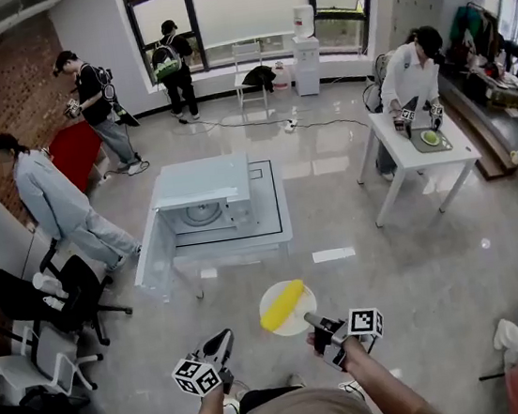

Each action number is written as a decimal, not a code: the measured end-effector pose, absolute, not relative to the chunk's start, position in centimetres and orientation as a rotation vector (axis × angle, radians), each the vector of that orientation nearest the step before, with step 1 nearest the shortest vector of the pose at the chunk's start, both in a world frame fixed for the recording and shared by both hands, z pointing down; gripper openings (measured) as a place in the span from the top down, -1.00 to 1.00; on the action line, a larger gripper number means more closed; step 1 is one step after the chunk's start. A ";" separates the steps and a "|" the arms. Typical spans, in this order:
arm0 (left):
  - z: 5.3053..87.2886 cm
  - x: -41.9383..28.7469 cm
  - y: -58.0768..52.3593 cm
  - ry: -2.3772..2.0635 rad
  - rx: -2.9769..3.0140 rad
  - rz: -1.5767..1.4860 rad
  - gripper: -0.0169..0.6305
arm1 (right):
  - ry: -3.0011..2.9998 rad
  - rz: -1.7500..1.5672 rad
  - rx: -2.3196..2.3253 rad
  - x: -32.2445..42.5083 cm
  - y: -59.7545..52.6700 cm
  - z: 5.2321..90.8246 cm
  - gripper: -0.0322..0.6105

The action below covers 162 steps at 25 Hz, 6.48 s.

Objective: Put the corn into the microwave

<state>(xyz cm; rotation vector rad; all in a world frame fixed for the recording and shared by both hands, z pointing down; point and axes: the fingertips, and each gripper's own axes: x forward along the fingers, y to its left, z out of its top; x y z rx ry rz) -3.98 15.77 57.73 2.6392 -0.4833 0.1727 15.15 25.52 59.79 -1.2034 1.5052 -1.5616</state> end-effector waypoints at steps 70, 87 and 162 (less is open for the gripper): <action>57.3 -4.1 3.7 -0.610 2.584 0.081 0.93 | 1.574 -1.565 -1.140 18.7 10.3 59.3 0.82; 57.1 -3.7 -4.9 -0.539 2.619 0.138 0.93 | 1.519 -1.577 -1.128 15.4 3.1 59.5 0.82; 59.3 -0.9 -30.7 -0.577 2.699 0.224 0.93 | 1.412 -1.633 -1.240 13.0 -26.7 76.5 0.82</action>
